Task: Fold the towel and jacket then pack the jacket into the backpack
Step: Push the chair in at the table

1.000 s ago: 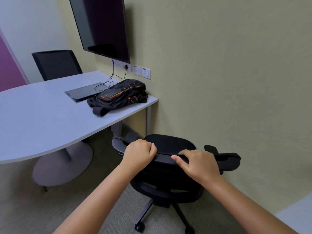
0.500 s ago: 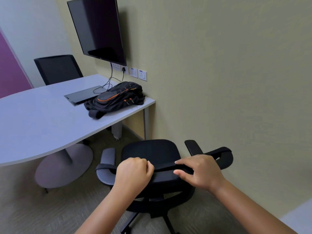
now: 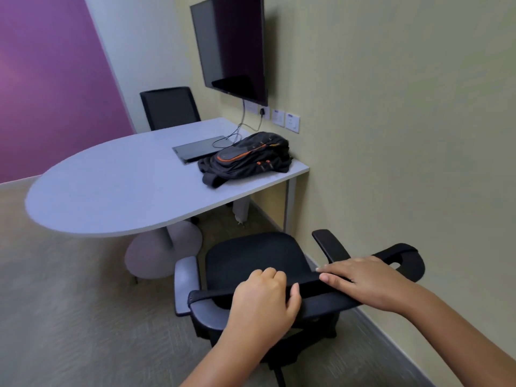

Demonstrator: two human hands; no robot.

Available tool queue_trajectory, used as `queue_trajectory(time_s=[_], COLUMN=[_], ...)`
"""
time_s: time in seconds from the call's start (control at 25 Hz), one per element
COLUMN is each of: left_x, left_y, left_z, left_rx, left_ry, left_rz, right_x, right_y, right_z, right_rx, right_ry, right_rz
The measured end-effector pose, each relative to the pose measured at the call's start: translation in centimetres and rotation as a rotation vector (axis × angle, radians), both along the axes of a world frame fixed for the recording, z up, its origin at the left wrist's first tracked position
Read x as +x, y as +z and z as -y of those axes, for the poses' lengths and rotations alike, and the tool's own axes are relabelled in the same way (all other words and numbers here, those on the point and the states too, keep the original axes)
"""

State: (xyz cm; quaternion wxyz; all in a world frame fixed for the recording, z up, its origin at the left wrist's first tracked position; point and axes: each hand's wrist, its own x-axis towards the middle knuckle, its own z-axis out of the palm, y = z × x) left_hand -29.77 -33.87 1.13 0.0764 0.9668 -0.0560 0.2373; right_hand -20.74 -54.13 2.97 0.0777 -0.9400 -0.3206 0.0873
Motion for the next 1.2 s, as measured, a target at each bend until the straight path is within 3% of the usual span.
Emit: queue_trajectory(time_s=[0.16, 0.44, 0.76, 1.2], left_x=[0.1, -0.8, 0.3, 3.8], left_y=[0.3, 0.2, 0.2, 0.6], left_z=[-1.5, -2.5, 0.4, 4.0], left_rx=[-0.067, -0.054, -0.067, -0.09], left_ry=[0.135, 0.376, 0.407, 0.518], left_rz=[-0.108, -0.046, -0.034, -0.08], right_x=[0.2, -1.3, 0.5, 6.2], right_y=[0.0, -1.0, -0.4, 0.4], right_z=[-1.4, -2.3, 0.2, 1.9], right_rx=[0.032, 0.19, 0.25, 0.335], right_ry=[0.027, 0.064, 0.205, 0.231], right_rz=[-0.004, 0.104, 0.161, 0.208])
